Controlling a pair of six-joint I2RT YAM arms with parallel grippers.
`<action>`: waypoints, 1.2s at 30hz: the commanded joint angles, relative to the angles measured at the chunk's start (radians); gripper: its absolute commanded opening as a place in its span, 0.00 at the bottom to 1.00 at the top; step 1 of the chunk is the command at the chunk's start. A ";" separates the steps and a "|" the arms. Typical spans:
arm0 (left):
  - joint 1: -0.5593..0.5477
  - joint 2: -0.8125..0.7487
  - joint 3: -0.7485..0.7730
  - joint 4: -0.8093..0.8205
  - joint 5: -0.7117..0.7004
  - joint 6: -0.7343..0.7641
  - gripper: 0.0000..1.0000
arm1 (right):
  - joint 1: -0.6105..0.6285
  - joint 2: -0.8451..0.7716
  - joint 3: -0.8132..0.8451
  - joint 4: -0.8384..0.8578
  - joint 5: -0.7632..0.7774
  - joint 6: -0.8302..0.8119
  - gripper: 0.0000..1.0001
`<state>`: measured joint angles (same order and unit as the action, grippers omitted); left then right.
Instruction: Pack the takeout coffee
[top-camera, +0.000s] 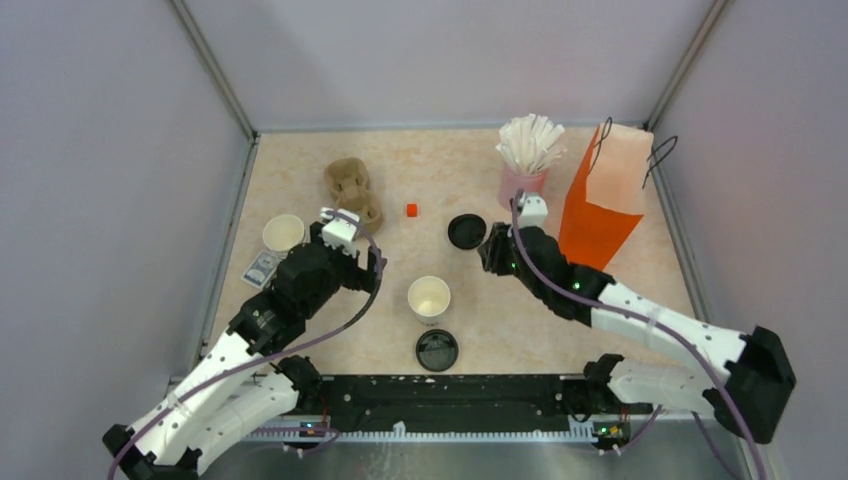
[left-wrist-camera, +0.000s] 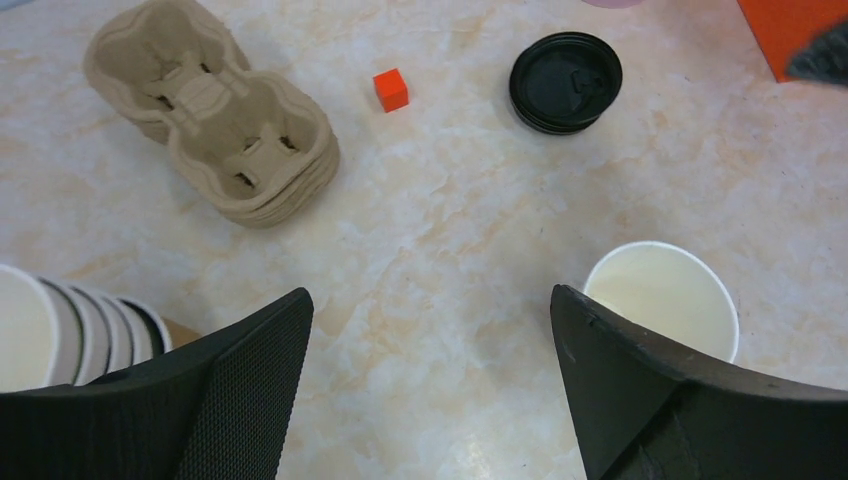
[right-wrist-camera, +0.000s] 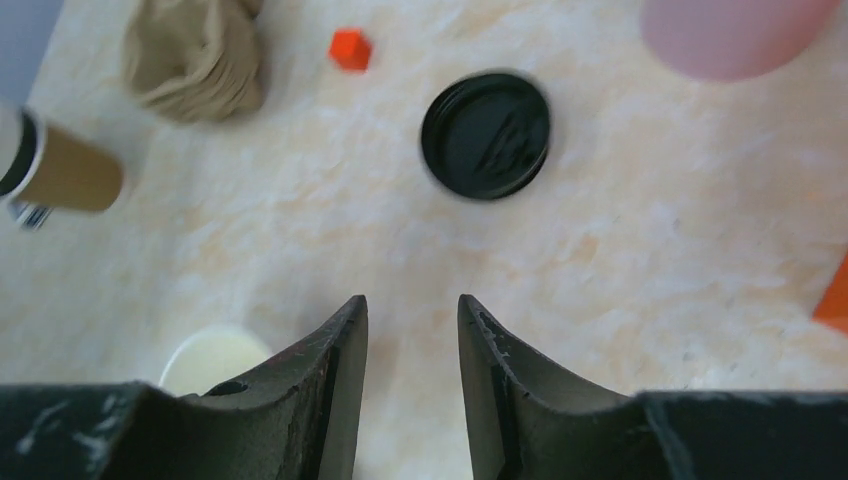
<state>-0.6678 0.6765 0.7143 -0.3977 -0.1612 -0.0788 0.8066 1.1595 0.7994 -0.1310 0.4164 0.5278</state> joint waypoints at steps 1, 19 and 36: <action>0.000 -0.095 0.004 0.051 -0.099 -0.009 0.94 | 0.165 -0.146 -0.128 -0.157 -0.033 0.171 0.38; 0.000 -0.179 -0.017 0.058 -0.135 -0.010 0.97 | 0.566 0.158 -0.218 -0.006 0.097 0.582 0.42; 0.000 -0.178 0.004 0.036 -0.086 -0.041 0.94 | 0.587 0.203 -0.162 -0.135 0.181 0.598 0.06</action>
<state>-0.6678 0.5060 0.7029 -0.3748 -0.2783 -0.0818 1.3777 1.4544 0.6235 -0.1764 0.5449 1.1194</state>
